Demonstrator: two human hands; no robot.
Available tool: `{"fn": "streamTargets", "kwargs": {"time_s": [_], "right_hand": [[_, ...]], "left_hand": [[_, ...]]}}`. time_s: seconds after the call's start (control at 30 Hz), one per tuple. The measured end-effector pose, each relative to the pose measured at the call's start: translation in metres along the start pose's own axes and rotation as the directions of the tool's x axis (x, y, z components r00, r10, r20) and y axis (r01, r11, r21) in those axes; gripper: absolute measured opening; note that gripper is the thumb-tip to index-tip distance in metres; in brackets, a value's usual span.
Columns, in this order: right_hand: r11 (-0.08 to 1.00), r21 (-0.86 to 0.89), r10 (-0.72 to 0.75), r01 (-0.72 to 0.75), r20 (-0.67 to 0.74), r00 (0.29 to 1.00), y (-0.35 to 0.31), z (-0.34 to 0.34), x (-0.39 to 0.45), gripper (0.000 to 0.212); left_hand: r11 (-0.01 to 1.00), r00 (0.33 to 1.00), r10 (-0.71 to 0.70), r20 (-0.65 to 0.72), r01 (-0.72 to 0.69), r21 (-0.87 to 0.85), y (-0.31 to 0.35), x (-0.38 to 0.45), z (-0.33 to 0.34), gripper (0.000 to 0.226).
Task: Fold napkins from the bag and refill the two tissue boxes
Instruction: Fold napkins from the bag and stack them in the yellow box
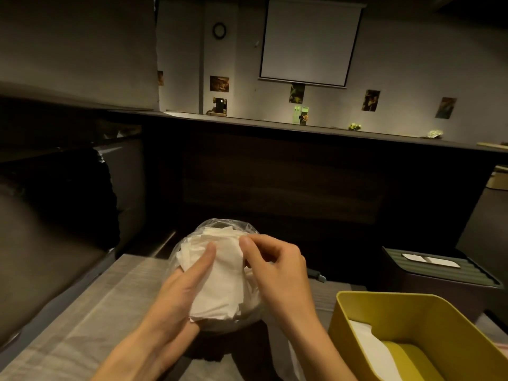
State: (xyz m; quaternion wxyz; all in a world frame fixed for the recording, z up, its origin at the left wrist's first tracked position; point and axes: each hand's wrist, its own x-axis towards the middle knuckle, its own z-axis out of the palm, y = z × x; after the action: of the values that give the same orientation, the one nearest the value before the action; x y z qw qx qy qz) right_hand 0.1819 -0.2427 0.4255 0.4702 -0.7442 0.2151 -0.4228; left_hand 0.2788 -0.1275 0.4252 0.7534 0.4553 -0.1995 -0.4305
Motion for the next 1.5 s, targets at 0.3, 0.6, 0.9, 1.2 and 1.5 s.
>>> {"fn": "streamTargets", "kwargs": {"time_s": [0.3, 0.6, 0.9, 1.2, 1.5], "right_hand": [[1.0, 0.007, 0.002, -0.001, -0.021, 1.0, -0.004, 0.003, -0.002, 0.022], [0.995, 0.053, -0.073, 0.086, -0.203, 0.976, -0.007, -0.003, -0.002, 0.017], [0.966, 0.032, -0.205, 0.258, -0.516, 0.832, -0.014, -0.007, -0.003, 0.018], [0.868, -0.473, -0.277, 0.155, -0.2, 0.94, 0.004, 0.024, -0.011, 0.022], [0.985, -0.126, -0.112, 0.117, 0.051, 0.992, 0.004, 0.008, -0.03, 0.038]], "left_hand": [[0.998, 1.0, -0.026, -0.016, 0.025, -0.057, -0.001, -0.001, 0.001, 0.046], [0.98, 0.999, 0.027, -0.033, -0.033, -0.195, 0.0, 0.003, 0.001, 0.047], [0.987, 1.0, 0.022, -0.015, -0.024, -0.158, -0.008, 0.009, -0.012, 0.058], [0.998, 0.992, 0.047, 0.117, -0.041, -0.047, -0.014, 0.005, -0.003, 0.056], [0.994, 0.995, 0.102, -0.02, -0.103, -0.031, -0.004, 0.002, 0.003, 0.047]]}}
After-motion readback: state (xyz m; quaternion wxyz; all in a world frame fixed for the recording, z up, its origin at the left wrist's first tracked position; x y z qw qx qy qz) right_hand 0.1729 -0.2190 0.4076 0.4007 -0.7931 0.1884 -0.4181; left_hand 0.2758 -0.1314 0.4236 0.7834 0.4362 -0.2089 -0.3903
